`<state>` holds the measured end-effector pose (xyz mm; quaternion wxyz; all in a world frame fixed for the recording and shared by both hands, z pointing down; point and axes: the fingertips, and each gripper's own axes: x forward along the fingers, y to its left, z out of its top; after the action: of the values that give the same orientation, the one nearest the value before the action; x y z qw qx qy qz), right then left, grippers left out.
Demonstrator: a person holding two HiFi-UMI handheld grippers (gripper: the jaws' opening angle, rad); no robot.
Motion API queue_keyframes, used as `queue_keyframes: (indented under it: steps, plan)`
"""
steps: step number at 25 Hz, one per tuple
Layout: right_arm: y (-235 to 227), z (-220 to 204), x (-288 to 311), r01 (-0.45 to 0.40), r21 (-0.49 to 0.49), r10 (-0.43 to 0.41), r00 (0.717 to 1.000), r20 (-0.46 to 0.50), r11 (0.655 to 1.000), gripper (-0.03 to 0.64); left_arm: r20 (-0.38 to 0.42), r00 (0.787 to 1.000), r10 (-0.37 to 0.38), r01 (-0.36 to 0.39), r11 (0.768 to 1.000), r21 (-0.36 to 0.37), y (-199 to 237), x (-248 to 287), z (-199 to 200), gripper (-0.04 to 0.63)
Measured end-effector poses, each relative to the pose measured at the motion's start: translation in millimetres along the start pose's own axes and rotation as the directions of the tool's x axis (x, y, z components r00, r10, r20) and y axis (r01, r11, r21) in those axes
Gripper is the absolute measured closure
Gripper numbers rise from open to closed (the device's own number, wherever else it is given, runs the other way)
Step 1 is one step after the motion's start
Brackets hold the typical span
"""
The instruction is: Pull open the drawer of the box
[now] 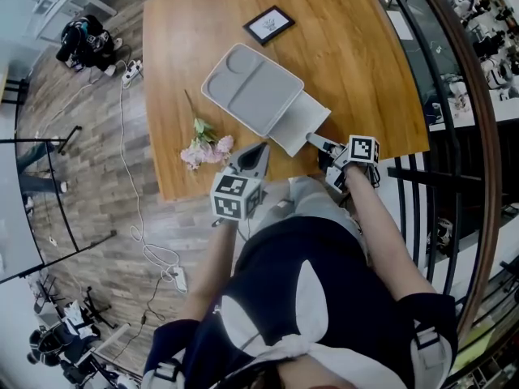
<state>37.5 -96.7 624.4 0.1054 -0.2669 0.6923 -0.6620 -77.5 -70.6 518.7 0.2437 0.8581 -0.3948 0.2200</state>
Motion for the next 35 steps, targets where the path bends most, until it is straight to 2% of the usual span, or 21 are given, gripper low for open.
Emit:
queue_keyframes:
  steps: [20,29,35]
  plan:
    - [1,-5,-18,0.019,0.023,-0.019,0.999,0.027,1.000,0.459,0.018,1.000,-0.009,0.009,1.000,0.014,-6,-4,8,0.578]
    - [-1,-9,-38,0.016,0.016,-0.017,0.999,0.048,1.000,0.459,0.001,1.000,-0.030,0.030,0.999,0.018,-21,-8,-7,0.578]
    - [-5,-9,-44,0.048,0.036,-0.050,0.997,0.063,0.998,0.459,-0.003,0.999,-0.046,0.046,0.999,0.016,-21,-5,-9,0.578]
